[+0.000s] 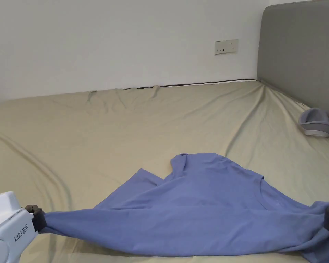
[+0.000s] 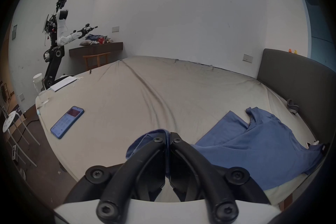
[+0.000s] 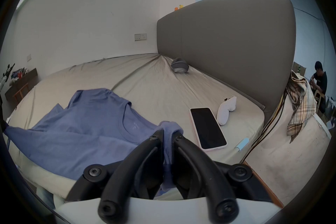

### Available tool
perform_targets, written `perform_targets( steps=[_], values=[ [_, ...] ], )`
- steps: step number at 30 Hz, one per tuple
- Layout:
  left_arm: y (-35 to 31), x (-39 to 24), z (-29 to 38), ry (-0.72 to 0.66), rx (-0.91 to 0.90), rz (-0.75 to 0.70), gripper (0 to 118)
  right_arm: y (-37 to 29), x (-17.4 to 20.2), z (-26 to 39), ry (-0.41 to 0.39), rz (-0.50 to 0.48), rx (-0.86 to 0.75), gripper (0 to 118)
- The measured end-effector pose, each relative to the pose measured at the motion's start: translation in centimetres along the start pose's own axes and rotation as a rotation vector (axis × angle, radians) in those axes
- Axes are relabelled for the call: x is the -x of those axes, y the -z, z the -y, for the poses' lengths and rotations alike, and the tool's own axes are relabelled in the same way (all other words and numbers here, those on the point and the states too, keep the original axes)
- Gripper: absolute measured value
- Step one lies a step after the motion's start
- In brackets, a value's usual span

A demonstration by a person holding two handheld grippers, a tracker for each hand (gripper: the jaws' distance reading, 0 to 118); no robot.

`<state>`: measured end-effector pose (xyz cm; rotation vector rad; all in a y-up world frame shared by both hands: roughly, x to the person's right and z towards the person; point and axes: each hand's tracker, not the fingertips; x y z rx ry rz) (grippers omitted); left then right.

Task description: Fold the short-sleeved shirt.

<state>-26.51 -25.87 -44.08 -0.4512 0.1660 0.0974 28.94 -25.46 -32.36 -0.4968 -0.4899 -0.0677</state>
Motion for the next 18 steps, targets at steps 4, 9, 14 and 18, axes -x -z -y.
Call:
perform_targets(
  steps=[4,9,14,18],
  values=[
    [0.8,0.2,0.0,-0.035,0.056,-0.037,84,0.4,0.4,0.0,-0.046,-0.042,0.044,81],
    [-2.1,-0.4,-2.1,-0.062,-0.047,0.043,117,-2.0,2.9,-2.3,-0.092,-0.146,-0.072,114],
    [-6.8,-1.1,-4.4,-0.026,-0.240,0.119,74,-5.3,6.6,-6.2,-0.166,-0.260,-0.357,72],
    [-7.1,-0.6,-5.3,-0.021,-0.235,0.076,0,-5.9,8.8,-8.1,-0.109,-0.394,-0.355,0]
  ],
)
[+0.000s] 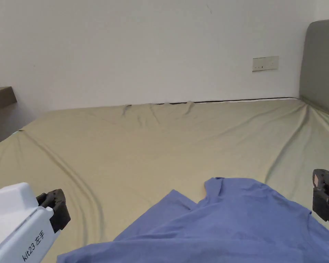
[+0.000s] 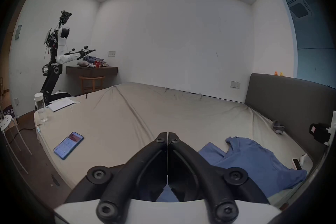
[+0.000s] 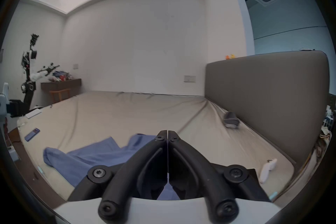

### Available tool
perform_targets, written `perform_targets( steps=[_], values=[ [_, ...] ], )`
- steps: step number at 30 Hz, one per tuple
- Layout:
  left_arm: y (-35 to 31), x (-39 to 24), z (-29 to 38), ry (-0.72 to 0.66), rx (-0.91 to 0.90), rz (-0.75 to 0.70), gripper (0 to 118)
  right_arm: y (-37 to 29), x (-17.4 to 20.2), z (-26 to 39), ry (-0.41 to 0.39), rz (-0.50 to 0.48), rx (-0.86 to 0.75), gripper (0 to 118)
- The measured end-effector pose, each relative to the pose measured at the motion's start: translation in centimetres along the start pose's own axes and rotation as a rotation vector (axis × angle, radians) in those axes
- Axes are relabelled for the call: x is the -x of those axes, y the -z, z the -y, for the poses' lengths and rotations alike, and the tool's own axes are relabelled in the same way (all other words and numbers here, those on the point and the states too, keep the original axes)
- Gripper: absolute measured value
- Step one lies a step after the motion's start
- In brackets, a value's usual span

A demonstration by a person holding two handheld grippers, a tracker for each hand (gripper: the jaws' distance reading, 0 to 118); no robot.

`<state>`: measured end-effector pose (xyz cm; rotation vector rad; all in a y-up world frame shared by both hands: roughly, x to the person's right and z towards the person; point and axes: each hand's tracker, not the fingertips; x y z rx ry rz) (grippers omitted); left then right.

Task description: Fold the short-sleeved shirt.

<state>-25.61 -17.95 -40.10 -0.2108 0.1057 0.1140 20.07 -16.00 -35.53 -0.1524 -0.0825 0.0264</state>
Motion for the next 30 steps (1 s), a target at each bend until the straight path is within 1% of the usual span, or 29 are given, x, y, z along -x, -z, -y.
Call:
perform_targets(
  steps=[1,2,3,4,5,6,7,8,9,10,11,12,13,18,22,23,24,25,26,27,29,30],
  values=[
    [0.2,0.6,0.1,0.003,0.008,0.019,0,0.2,0.6,-0.5,-0.079,-0.028,-0.077,0],
    [0.6,1.0,0.3,-0.002,0.042,0.053,0,1.0,0.9,-0.5,-0.041,-0.069,-0.050,0],
    [1.2,1.2,0.7,-0.014,0.054,0.043,0,1.6,1.2,-0.4,-0.001,-0.093,-0.021,0],
    [1.3,1.0,1.5,-0.018,0.073,0.025,0,2.2,1.5,-0.4,-0.006,-0.106,-0.028,0],
    [2.0,1.1,2.3,-0.003,0.101,-0.011,0,3.0,1.7,-0.2,0.030,-0.122,0.023,0],
    [2.7,1.4,3.2,0.011,0.124,-0.046,6,4.1,1.9,0.4,0.043,-0.116,0.056,0],
    [3.5,1.6,4.0,0.030,0.149,-0.079,36,4.6,2.2,0.6,0.007,-0.114,0.019,0],
    [4.1,1.5,5.3,0.046,0.180,-0.087,36,5.4,2.5,1.0,-0.007,-0.127,0.049,0],
    [5.1,1.7,6.4,0.058,0.233,-0.088,46,6.1,2.8,1.4,-0.013,-0.126,0.080,0],
    [6.3,1.9,7.4,0.075,0.305,-0.108,68,7.1,3.0,2.1,-0.020,-0.131,0.092,0],
    [7.6,2.0,8.4,0.077,0.378,-0.121,99,7.9,3.2,2.6,-0.024,-0.139,0.113,0],
    [8.3,2.0,9.6,0.070,0.424,-0.129,118,8.7,3.4,3.0,-0.028,-0.136,0.137,0],
    [8.8,1.7,10.2,0.070,0.430,-0.128,114,9.4,3.6,3.4,-0.031,-0.134,0.148,0],
    [11.9,2.4,12.9,-0.005,0.498,-0.152,114,12.1,4.3,4.4,-0.032,-0.169,0.200,0],
    [13.4,2.8,13.2,-0.012,0.491,-0.133,112,13.2,4.3,4.8,-0.035,-0.167,0.225,0],
    [13.7,2.9,13.5,-0.010,0.481,-0.130,107,13.4,4.1,4.8,-0.028,-0.169,0.227,0],
    [14.0,3.0,13.6,-0.019,0.475,-0.122,89,13.6,4.0,4.9,-0.018,-0.172,0.231,0],
    [14.2,3.0,13.6,-0.032,0.496,-0.113,51,13.7,3.8,4.9,-0.016,-0.172,0.237,0],
    [14.3,3.0,13.8,-0.075,0.519,-0.091,22,13.6,3.9,4.9,-0.014,-0.170,0.242,0],
    [14.3,2.9,14.0,-0.093,0.513,-0.105,4,13.6,3.7,4.9,-0.013,-0.164,0.241,1],
    [13.8,2.4,13.4,-0.097,0.515,-0.067,3,13.7,3.4,4.6,-0.020,-0.154,0.247,2],
    [13.5,1.8,13.0,-0.035,0.522,-0.031,3,13.8,3.1,4.7,-0.022,-0.146,0.247,4]
  ],
)
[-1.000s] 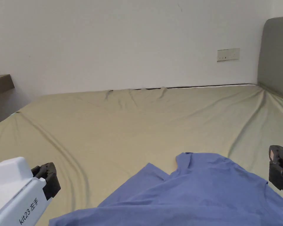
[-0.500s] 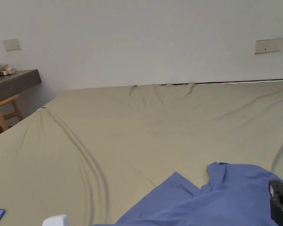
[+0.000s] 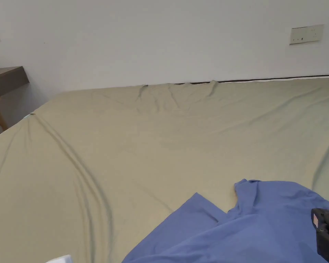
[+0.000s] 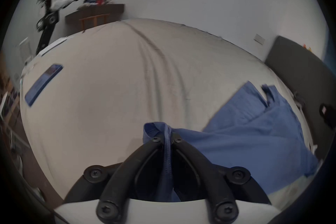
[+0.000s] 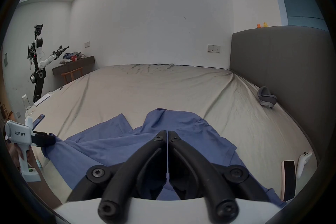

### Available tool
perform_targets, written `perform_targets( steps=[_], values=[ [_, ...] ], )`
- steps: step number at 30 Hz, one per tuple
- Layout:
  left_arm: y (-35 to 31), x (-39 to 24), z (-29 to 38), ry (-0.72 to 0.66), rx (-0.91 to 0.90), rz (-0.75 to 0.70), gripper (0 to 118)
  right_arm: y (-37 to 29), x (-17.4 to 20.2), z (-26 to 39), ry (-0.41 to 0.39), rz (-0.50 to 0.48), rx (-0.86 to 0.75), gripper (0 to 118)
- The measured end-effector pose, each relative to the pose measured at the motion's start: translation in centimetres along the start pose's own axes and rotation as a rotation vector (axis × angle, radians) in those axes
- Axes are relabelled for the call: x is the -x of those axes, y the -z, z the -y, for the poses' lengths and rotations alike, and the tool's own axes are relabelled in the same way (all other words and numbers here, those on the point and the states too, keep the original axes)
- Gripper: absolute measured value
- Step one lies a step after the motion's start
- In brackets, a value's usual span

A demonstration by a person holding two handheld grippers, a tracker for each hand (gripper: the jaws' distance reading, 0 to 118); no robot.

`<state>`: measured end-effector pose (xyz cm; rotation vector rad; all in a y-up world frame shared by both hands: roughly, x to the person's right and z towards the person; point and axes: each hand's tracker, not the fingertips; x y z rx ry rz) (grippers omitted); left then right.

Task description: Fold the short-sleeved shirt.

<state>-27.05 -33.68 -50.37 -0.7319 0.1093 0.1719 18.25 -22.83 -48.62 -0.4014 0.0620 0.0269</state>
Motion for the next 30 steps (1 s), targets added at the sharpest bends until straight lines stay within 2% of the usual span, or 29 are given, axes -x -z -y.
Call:
perform_targets(
  steps=[1,4,5,7,9,11,14,17,22,25,26,27,28,29,30],
  values=[
    [-0.6,-0.7,-0.2,0.053,-0.006,0.005,3,0.1,-0.3,-0.1,-0.002,0.009,0.004,17],
    [-2.1,-1.7,-0.9,0.109,-0.028,0.076,3,0.6,-1.0,-0.6,0.006,0.038,0.027,86],
    [-2.2,-2.0,-1.2,0.093,-0.025,0.104,3,1.0,-1.4,-0.8,0.005,0.042,0.052,98],
    [-1.6,-2.3,-1.4,0.026,-0.010,0.184,3,2.1,-2.1,-1.4,-0.006,0.041,0.071,104],
    [-0.5,-2.5,-1.3,-0.022,0.027,0.213,3,3.4,-2.8,-2.4,-0.026,0.044,0.082,104],
    [0.9,-2.9,-1.1,-0.015,0.063,0.194,3,5.6,-3.9,-3.6,-0.049,0.045,0.109,104],
    [2.0,-3.8,-0.2,0.015,0.077,0.178,3,10.5,-5.4,-5.2,-0.069,0.019,0.222,104],
    [2.0,-4.0,0.1,0.009,0.050,0.174,3,16.7,-6.0,-6.3,-0.132,-0.012,0.323,104],
    [1.8,-4.0,1.2,0.023,0.001,0.172,3,26.5,-6.1,-5.2,-0.145,0.009,0.471,104],
    [1.7,-3.6,1.7,0.009,-0.033,0.186,3,30.2,-5.7,-3.2,-0.195,-0.015,0.547,103],
    [1.9,-3.5,1.9,-0.033,-0.054,0.197,3,30.8,-5.5,-2.6,-0.200,-0.018,0.570,102],
    [1.9,-3.2,2.1,-0.068,-0.063,0.211,3,30.7,-5.7,-2.3,-0.144,-0.052,0.569,100],
    [1.7,-3.0,2.2,-0.086,-0.073,0.221,3,29.8,-5.9,-2.5,-0.074,-0.061,0.497,79],
    [1.7,-2.7,2.4,-0.098,-0.075,0.231,3,29.2,-6.1,-2.5,-0.034,-0.064,0.490,47],
    [1.7,-2.5,2.2,-0.136,-0.068,0.238,3,28.3,-6.0,-2.6,-0.021,-0.108,0.459,8]
  ],
)
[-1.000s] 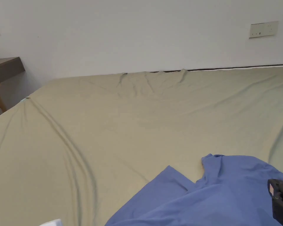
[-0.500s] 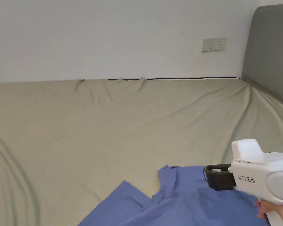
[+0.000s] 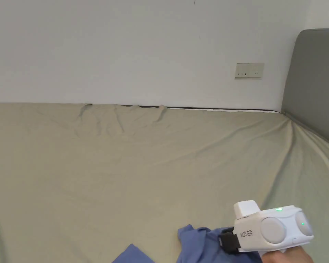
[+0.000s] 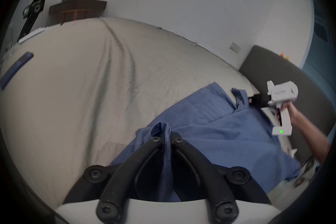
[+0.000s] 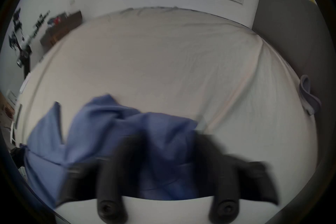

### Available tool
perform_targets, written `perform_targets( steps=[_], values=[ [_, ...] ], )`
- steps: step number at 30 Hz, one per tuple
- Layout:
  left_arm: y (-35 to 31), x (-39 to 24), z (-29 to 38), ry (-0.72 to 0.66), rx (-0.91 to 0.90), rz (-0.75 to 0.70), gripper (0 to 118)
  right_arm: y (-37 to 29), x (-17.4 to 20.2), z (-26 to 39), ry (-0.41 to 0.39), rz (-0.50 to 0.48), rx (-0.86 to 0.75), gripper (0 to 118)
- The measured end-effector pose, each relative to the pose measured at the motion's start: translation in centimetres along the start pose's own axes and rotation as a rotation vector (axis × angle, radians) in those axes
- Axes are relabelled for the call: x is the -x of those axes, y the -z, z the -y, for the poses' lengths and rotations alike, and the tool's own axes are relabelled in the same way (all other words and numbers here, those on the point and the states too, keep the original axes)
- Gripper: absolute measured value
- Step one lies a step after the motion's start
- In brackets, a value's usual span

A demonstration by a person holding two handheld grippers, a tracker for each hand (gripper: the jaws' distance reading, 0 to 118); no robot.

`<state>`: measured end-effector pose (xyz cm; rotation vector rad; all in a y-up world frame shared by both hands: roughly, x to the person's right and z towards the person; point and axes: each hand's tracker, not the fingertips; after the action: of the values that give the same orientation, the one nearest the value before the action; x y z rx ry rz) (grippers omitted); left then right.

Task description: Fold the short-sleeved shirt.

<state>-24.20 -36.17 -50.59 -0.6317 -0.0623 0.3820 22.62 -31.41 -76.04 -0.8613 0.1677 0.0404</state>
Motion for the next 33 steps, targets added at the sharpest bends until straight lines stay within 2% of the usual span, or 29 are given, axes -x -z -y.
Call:
perform_targets(
  steps=[1,2,3,5,9,11,14,17,18,20,22,23,24,26,28,30,31,33],
  values=[
    [0.1,0.1,-0.3,-0.046,0.006,0.015,3,-0.8,0.3,0.4,-0.012,-0.034,-0.040,3],
    [0.2,0.2,-0.4,-0.068,0.004,0.034,3,-2.1,1.0,1.0,-0.058,0.009,-0.058,3],
    [0.2,-0.2,-0.1,-0.059,0.012,0.040,3,-2.9,1.7,1.4,-0.083,0.023,-0.043,3],
    [0.1,-0.7,-0.6,-0.022,0.023,0.038,3,-5.0,2.6,2.1,-0.099,0.027,-0.135,3],
    [-1.8,-2.7,-4.5,-0.080,-0.067,0.141,3,-12.1,2.3,2.2,0.053,-0.021,-0.317,3],
    [-3.9,-3.5,-7.5,-0.039,-0.182,0.174,3,-16.2,1.8,1.7,0.027,-0.018,-0.388,3],
    [-8.0,-5.5,-12.8,0.016,-0.299,0.179,3,-23.5,1.4,1.1,-0.002,0.066,-0.588,3],
    [-11.1,-8.1,-16.2,0.071,-0.356,0.203,3,-31.0,0.4,0.6,0.080,0.053,-0.714,3],
    [-12.3,-8.7,-16.9,0.086,-0.370,0.204,3,-33.8,0.3,0.4,0.064,0.049,-0.756,3],
    [-13.3,-9.6,-19.1,0.066,-0.358,0.197,3,-38.4,0.3,0.5,0.028,0.115,-0.836,3],
    [-14.4,-10.6,-21.4,0.038,-0.296,0.165,3,-42.5,0.5,0.7,-0.046,0.214,-0.944,3],
    [-15.0,-11.2,-22.3,0.046,-0.330,0.155,3,-44.3,0.3,1.0,-0.037,0.255,-0.976,3],
    [-15.5,-11.9,-23.3,0.067,-0.372,0.126,3,-45.9,0.1,1.4,-0.014,0.242,-1.000,3],
    [-16.9,-13.2,-24.8,0.132,-0.433,0.112,3,-48.5,-0.3,2.2,-0.006,0.280,-1.051,3],
    [-17.7,-14.7,-26.9,0.152,-0.416,0.094,3,-50.6,-0.8,2.4,-0.021,0.334,-1.062,3],
    [-18.4,-16.3,-28.7,0.261,-0.434,0.053,3,-52.3,-1.5,2.4,-0.017,0.387,-1.088,3],
    [-18.8,-17.1,-29.5,0.276,-0.441,0.006,3,-52.9,-1.8,2.3,-0.020,0.403,-1.092,3],
    [-18.8,-18.2,-31.2,0.278,-0.448,0.011,3,-53.4,-2.0,1.8,-0.023,0.421,-1.095,3]
  ],
)
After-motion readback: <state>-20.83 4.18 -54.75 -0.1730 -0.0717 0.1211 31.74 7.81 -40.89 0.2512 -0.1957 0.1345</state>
